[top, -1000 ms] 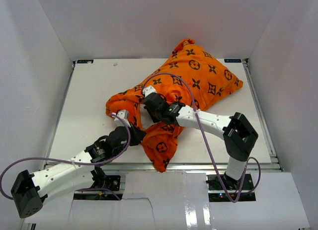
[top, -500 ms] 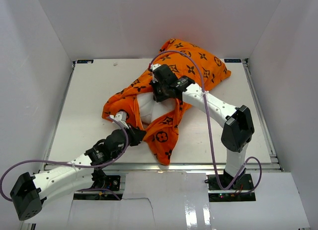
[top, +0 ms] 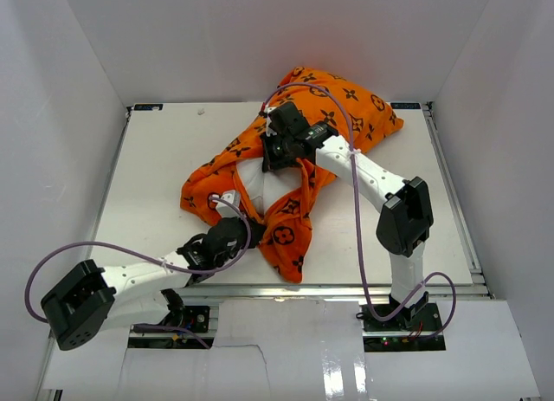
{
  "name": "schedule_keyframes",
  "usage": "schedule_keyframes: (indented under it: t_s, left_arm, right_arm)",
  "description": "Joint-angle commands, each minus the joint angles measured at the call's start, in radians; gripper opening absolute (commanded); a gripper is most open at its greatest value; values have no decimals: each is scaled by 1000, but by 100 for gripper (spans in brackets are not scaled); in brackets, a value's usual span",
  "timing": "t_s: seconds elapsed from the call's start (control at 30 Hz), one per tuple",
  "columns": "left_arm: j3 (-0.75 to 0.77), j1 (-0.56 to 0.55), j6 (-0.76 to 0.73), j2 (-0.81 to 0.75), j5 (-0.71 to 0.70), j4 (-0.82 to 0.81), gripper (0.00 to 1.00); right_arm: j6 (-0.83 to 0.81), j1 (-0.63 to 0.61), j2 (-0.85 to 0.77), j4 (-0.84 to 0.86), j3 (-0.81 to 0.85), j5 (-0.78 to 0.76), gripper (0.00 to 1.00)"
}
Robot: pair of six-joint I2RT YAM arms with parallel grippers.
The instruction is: Remove the pillowcase from the pillow
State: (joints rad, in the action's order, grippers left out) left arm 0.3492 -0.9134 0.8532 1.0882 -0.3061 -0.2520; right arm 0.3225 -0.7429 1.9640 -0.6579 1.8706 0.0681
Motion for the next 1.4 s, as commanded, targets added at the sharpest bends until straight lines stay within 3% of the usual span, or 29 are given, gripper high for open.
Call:
schedule_keyframes:
  t_s: [0.0,0.47,0.6,0.83,1.0,1.23,1.37]
  left_arm:
    - [-7,-44,-34,65,197,45,0]
    - [59,-188,-86,269,234,-179,0]
    - [57,-271,-37,393,151,-190,0]
    - [7,-300,108,480,1,-190,0]
    - [-30,-300,167,405,-82,-129,0]
    - [79,-295,225,377,-212,175,0]
    - [51,-295,256,417,-170,125,0]
  right_arm:
    - [75,53,-13,435,133,-36,8]
    - [110,33,-51,509,81,-39,8]
    - [102,45,-37,469,165,-45,8]
    - [115,73,-43,431,240,-13,8]
    - [131,126,-63,356,281,70,8]
    - [115,186,-68,268,344,167,8]
    - [130,223,-54,265,412,174,8]
